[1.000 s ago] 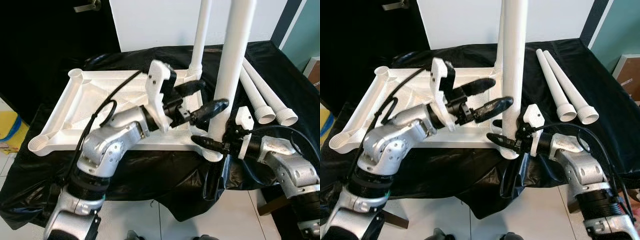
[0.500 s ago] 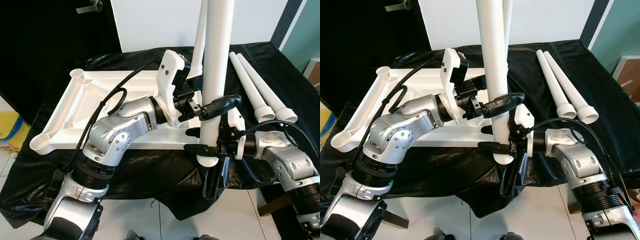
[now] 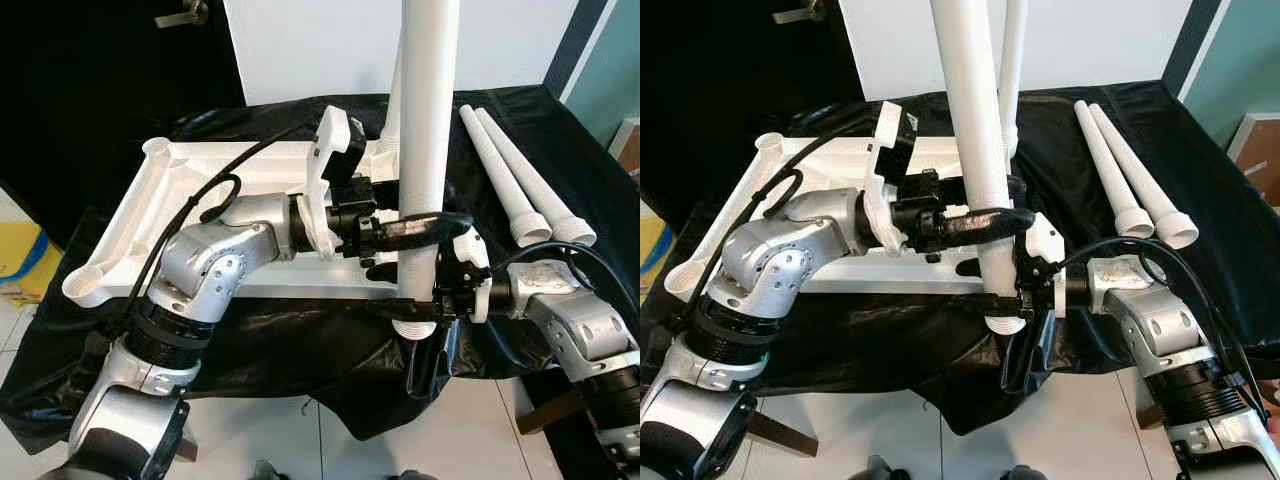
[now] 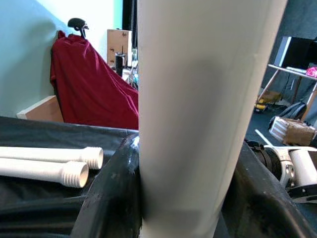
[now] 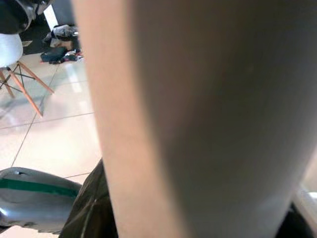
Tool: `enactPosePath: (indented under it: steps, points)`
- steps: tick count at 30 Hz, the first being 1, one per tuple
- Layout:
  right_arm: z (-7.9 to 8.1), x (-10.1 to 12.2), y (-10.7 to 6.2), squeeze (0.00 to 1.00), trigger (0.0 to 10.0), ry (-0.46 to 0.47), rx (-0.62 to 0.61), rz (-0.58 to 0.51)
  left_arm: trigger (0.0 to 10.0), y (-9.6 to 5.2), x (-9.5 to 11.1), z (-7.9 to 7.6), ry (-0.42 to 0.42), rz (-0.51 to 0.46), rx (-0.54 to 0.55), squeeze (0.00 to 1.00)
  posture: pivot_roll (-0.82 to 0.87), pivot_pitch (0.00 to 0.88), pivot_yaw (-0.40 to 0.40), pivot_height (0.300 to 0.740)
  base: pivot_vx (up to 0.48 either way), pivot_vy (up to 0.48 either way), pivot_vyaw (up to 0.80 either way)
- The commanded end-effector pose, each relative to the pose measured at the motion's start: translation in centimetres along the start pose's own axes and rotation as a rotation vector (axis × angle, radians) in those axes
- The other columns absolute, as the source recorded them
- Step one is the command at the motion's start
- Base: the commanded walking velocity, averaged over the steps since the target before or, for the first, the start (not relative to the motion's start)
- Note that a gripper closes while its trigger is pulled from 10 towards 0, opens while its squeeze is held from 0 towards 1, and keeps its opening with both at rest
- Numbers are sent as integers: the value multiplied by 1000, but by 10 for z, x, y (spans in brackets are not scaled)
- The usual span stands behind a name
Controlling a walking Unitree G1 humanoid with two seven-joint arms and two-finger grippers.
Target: Building children table
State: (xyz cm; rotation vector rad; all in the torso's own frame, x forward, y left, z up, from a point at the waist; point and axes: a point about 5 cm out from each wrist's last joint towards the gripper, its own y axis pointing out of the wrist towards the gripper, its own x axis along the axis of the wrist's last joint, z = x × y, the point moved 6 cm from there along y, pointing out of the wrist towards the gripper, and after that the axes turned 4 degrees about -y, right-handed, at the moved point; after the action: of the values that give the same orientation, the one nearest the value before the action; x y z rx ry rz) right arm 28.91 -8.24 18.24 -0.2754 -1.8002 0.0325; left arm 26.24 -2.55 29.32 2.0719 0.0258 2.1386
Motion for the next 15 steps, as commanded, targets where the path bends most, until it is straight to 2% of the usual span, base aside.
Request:
enactPosePath:
  steps: [1,11,12,14,15]
  points:
    - [-6,-3,-4,0,10000,18,-36,16,0,5,0,-19,-3,8,-149,0,-131,42,24,740,0,0,0]
    - [-7,-4,-3,0,10000,30,-48,17,0,4,-4,-15,20,29,-147,0,-131,37,25,740,0,0,0]
    - [-7,-4,-3,737,10000,29,-47,17,10000,4,-4,-14,22,31,-146,0,-130,36,25,740,0,0,0]
    - [-8,-4,-2,737,10000,35,-61,13,10000,4,-3,-9,31,32,-111,0,-127,32,27,740,0,0,0]
    - [-12,-4,-2,1000,10000,43,-89,4,10000,4,-2,0,28,31,-58,0,-126,31,27,740,0,0,0]
